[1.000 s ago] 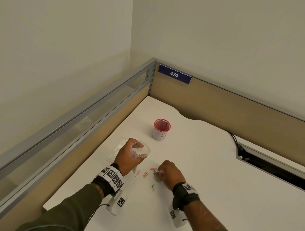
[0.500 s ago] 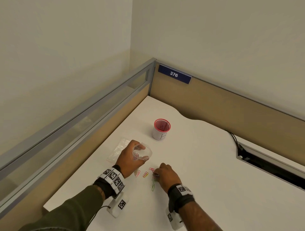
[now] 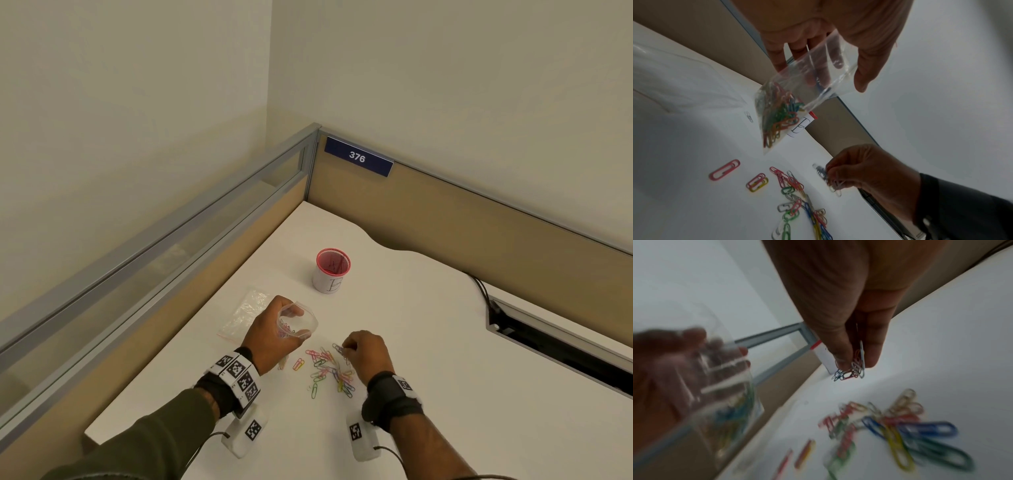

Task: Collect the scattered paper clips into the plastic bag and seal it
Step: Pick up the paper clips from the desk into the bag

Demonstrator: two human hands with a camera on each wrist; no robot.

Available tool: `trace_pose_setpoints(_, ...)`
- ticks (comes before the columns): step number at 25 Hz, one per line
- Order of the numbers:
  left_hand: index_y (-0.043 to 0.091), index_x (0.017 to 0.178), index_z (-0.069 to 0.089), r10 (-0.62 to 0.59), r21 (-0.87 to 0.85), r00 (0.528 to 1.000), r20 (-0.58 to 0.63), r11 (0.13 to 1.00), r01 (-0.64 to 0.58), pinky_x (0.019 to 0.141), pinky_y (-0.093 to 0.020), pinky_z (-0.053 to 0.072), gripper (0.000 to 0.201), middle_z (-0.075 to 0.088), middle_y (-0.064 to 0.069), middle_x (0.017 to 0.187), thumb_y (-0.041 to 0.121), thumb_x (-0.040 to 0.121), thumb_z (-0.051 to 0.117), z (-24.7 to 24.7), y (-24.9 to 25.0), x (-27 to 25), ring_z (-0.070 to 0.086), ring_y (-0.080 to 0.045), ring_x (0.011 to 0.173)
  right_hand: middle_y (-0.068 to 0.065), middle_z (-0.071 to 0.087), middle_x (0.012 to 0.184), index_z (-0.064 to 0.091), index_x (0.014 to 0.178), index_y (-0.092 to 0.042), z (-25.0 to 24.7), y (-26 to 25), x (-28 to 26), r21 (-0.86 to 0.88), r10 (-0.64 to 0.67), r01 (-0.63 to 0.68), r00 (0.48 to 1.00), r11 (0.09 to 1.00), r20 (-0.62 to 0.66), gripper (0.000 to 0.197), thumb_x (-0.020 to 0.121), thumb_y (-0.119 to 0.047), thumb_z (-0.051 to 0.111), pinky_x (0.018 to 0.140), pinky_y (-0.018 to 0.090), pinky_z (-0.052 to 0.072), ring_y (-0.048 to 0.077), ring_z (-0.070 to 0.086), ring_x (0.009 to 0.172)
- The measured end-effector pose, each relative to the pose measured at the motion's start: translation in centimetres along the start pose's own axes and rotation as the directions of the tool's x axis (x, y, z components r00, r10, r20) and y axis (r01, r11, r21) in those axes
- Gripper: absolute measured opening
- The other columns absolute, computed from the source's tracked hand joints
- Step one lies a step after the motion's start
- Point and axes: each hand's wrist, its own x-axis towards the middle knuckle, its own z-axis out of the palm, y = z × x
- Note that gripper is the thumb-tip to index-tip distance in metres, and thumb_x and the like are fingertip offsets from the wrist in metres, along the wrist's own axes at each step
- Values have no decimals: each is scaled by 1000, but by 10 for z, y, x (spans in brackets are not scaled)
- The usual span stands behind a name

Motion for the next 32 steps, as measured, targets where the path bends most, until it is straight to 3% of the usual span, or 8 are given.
trace_pose_setpoints(9,27,109,54,-5,48,1000,19,999,4,100,-38,53,44,63,7,115,25,75,82,9,8,7,59,-12,117,0,73,78,75,83,-13,-82,-68,-13,466,-98,192,971,864,-219,4,79,-12,75,72,24,57,15,68,72)
trace_pose_setpoints(14,28,111,51,-21,75,1000,23,997,19,95,-33,54,45,63,5,116,27,77,81,12,13,7,60,-13,112,0,70,88,73,91,-14,-83,-110,-20,232,-302,339,936,912,-179,8,85,-16,69,74,19,53,11,63,77)
trace_pose_setpoints(17,30,104,49,-5,85,1000,15,996,4,74,-16,53,43,65,6,99,20,77,81,11,18,6,65,-9,90,2,67,93,72,96,-14,-73,-123,-22,-31,-385,384,922,923,-46,13,88,-18,63,77,30,53,17,60,83)
trace_pose_setpoints(19,35,94,47,3,101,1000,-3,995,-2,65,-13,48,43,63,11,88,16,76,80,12,19,6,64,-7,79,6,64,96,70,101,-12,-67,-129,-23,-140,-406,407,913,903,41,17,89,-19,59,78,34,51,22,60,87)
trace_pose_setpoints(23,31,97,47,-8,113,1000,-11,994,9,70,-19,47,41,61,11,88,18,77,80,13,20,7,64,-13,84,6,63,99,68,105,-12,-68,-134,-28,-142,-416,417,908,898,42,21,93,-24,54,75,28,47,21,59,86)
trace_pose_setpoints(28,26,108,52,11,46,1000,20,999,-11,96,-35,53,42,63,4,114,26,76,80,8,17,2,60,-15,113,1,66,91,68,93,-14,-83,-115,-30,52,-386,406,896,912,-219,11,91,-20,59,75,27,49,16,59,82)
trace_pose_setpoints(30,28,107,54,7,10,1000,1,1000,-7,98,-39,54,43,64,6,115,31,72,79,3,15,-1,60,-13,115,0,65,90,67,91,-15,-75,-88,-24,82,-289,315,930,946,-229,11,91,-22,60,76,28,50,15,59,81)
trace_pose_setpoints(32,28,106,56,17,-12,1000,-24,1000,-18,97,-40,54,43,65,7,114,31,69,79,-3,14,-3,61,-10,115,3,63,98,66,96,-15,-52,-54,-16,-15,-167,167,979,986,-121,15,92,-25,56,82,32,51,19,60,90)
